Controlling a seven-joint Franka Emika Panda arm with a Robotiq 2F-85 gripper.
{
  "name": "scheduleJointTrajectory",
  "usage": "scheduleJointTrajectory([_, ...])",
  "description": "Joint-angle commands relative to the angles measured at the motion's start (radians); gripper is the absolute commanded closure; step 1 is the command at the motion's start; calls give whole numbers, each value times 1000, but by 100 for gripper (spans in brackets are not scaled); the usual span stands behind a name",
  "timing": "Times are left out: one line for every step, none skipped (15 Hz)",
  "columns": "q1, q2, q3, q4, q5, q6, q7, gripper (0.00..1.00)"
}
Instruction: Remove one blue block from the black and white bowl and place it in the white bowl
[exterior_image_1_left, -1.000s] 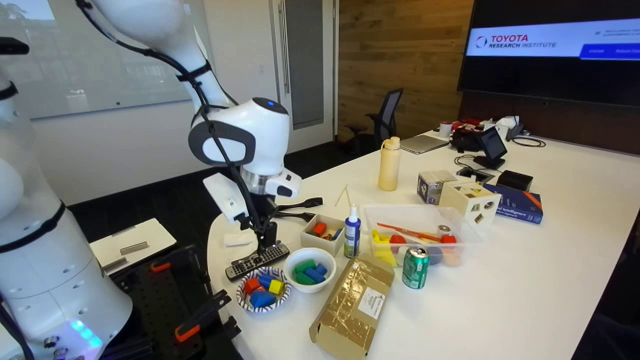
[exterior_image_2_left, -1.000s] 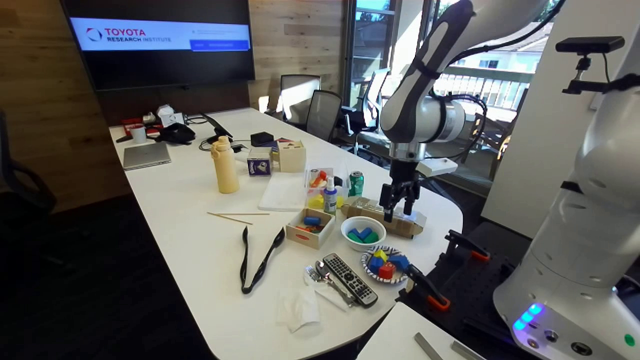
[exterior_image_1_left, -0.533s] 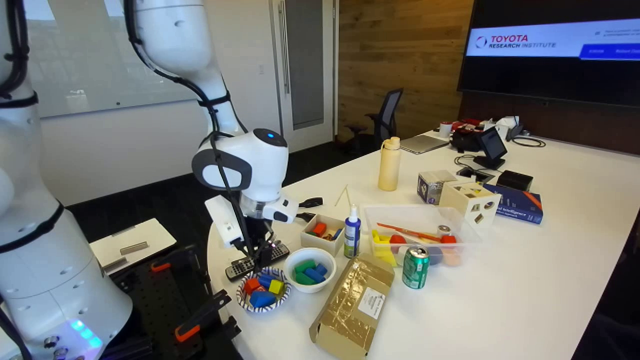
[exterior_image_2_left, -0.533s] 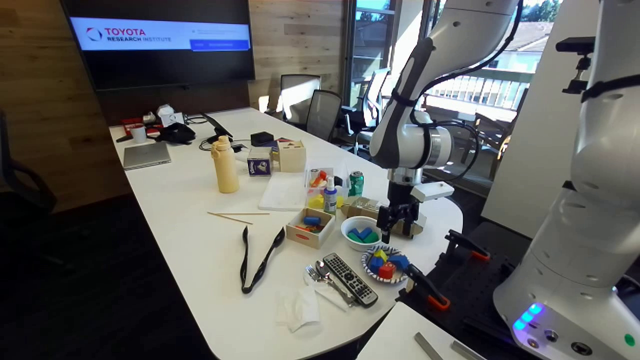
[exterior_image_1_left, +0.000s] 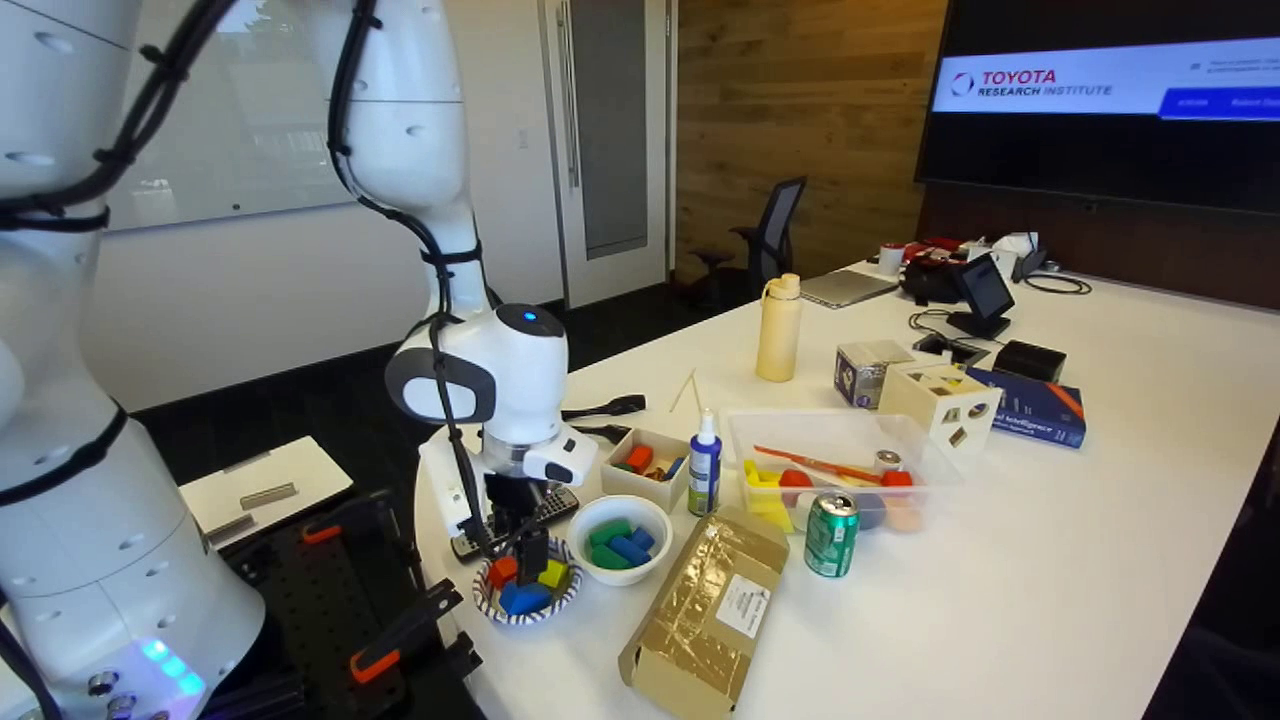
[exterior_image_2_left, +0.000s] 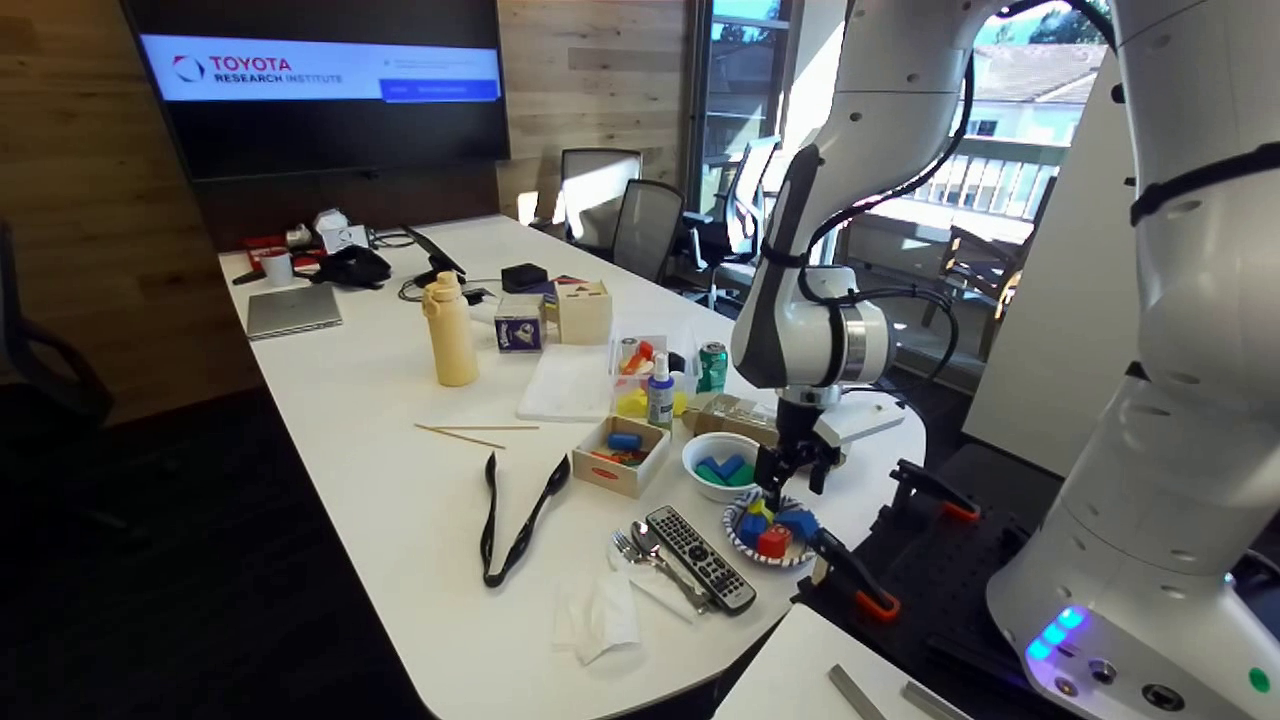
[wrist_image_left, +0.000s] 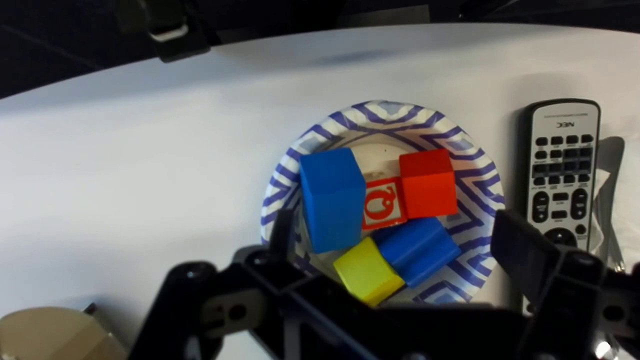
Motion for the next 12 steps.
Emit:
scheduleJointTrajectory([-37, 84, 38, 43, 36, 70, 1, 0])
scheduleJointTrajectory([-35, 102, 35, 49, 33, 83, 6, 0])
scheduleJointTrajectory([-39, 116, 37, 56, 32, 90, 8, 0])
scheduleJointTrajectory([-42, 131, 37, 62, 31, 99, 10, 0])
scheduleJointTrajectory([-47, 143, 41, 66, 32, 104, 10, 0])
scheduleJointTrajectory([-50, 155, 42, 70, 32, 109, 11, 0])
scheduleJointTrajectory([-53, 165, 45, 74, 32, 111, 12, 0])
scheduleJointTrajectory([-63, 175, 53, 80, 33, 115, 10, 0])
scheduleJointTrajectory([-65, 183, 56, 82, 33, 119, 11, 1])
scheduleJointTrajectory([-72, 186, 63, 83, 33, 120, 11, 26])
scheduleJointTrajectory([-80, 185, 71, 82, 34, 121, 11, 26])
scheduleJointTrajectory([-84, 185, 75, 80, 35, 127, 12, 31])
